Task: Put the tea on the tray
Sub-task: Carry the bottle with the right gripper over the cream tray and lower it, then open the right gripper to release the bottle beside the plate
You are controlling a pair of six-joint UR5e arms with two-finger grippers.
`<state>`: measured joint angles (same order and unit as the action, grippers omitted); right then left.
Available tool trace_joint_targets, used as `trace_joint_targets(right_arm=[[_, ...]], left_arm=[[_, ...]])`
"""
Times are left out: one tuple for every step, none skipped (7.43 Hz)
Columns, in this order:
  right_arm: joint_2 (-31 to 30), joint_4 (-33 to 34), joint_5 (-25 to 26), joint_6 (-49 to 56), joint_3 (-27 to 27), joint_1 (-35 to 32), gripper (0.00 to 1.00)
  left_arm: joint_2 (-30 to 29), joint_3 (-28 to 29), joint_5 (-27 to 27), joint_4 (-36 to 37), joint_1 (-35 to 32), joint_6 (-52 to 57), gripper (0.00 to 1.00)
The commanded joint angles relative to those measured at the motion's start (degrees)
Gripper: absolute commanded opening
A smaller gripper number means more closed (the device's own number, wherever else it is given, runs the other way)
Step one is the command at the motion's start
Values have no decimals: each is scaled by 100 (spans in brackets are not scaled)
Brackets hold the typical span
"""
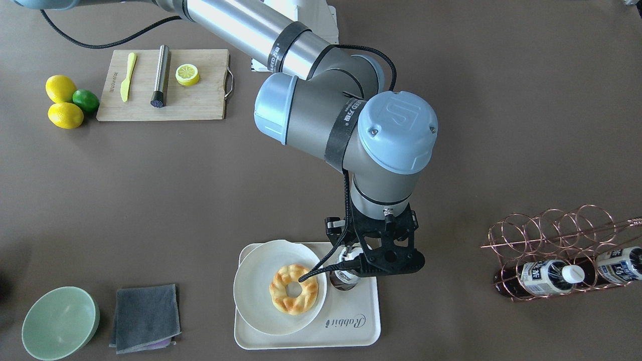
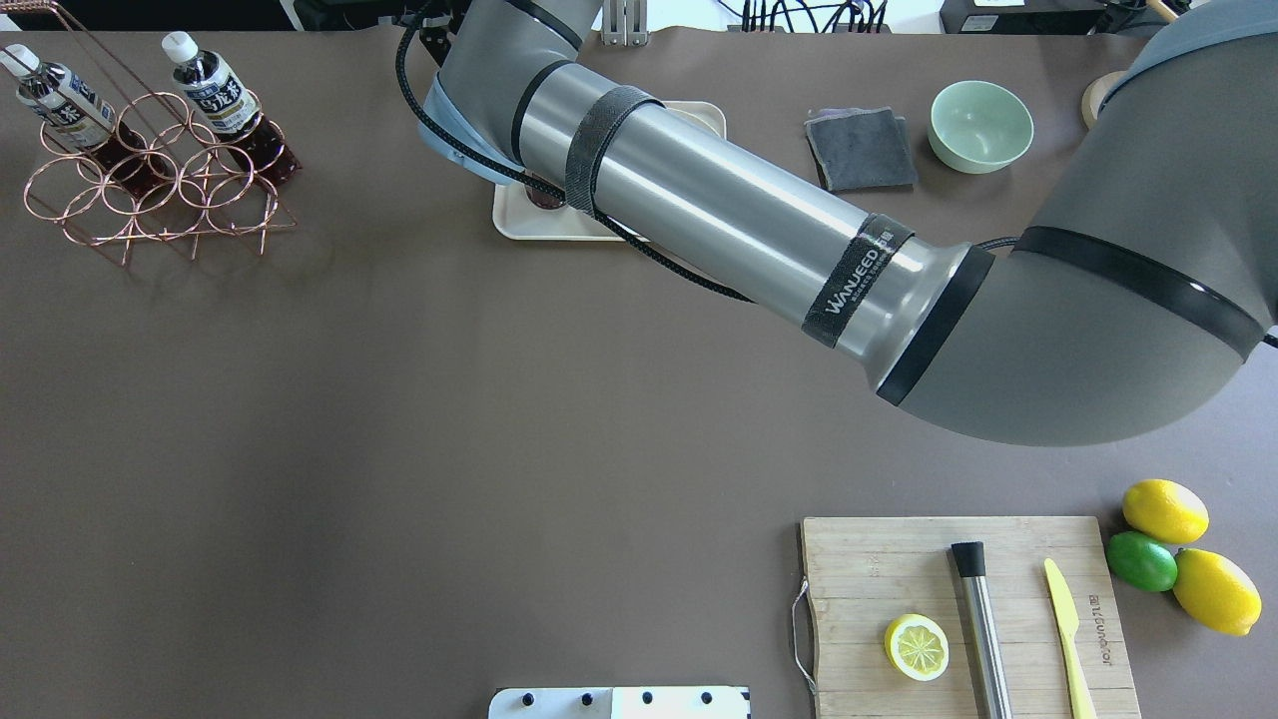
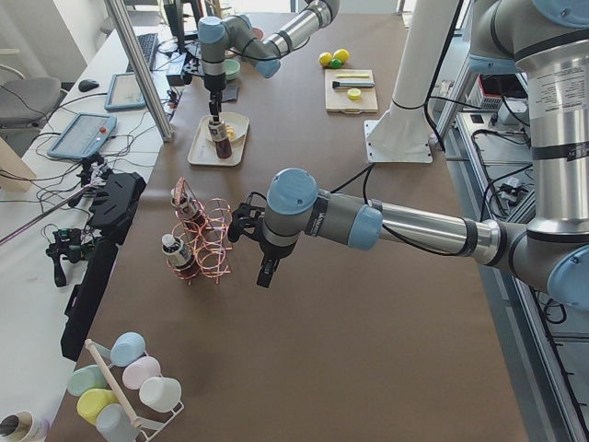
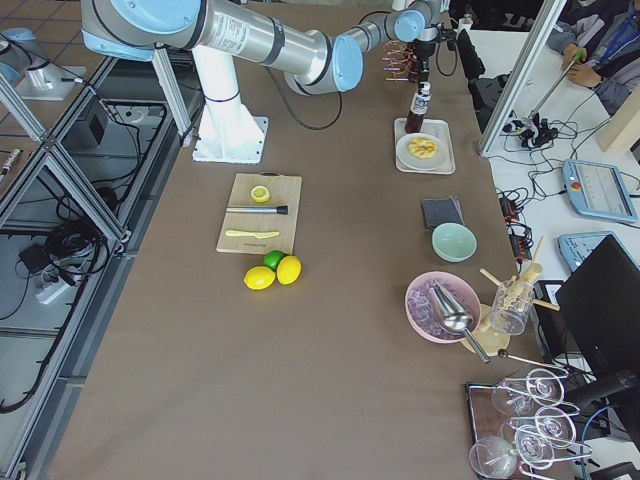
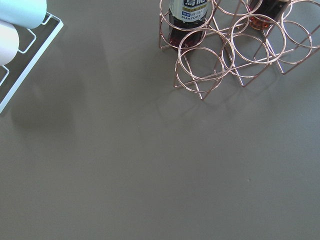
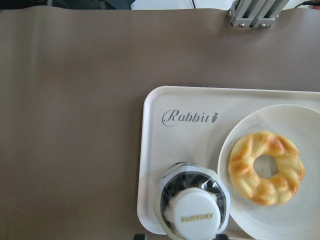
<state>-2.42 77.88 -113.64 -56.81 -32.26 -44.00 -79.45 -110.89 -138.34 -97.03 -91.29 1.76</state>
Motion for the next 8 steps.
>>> trace_joint_targets(right_arm=[[5,-1,-18,4,-60,-38,68],[-30,42,-96,99,-261,-108,70],[-344,347,-541,196,-863,-335,70],[-1017,1003,-754,606,-2035,-546,71],[-1650,1845,-974,1158,-3126,-766,71],[-2109,2549,-1054,1538,-3894,-898,72],[-2705,2722,-1090,1855,-4554,-1048,72],[-3390,2732,-1238,2415,-5118,-1258,74]], left_arm=[[-9,6,0,9,-3,0,97],[-9,-11,0,27,-12,0,97],[-78,-37,8,88,-125,0,97],[-96,-12,17,88,-135,0,97],[-97,50,43,88,-135,26,97],[-97,111,61,175,-135,44,97],[-123,94,105,481,-126,114,97],[-184,112,183,745,-169,567,97]])
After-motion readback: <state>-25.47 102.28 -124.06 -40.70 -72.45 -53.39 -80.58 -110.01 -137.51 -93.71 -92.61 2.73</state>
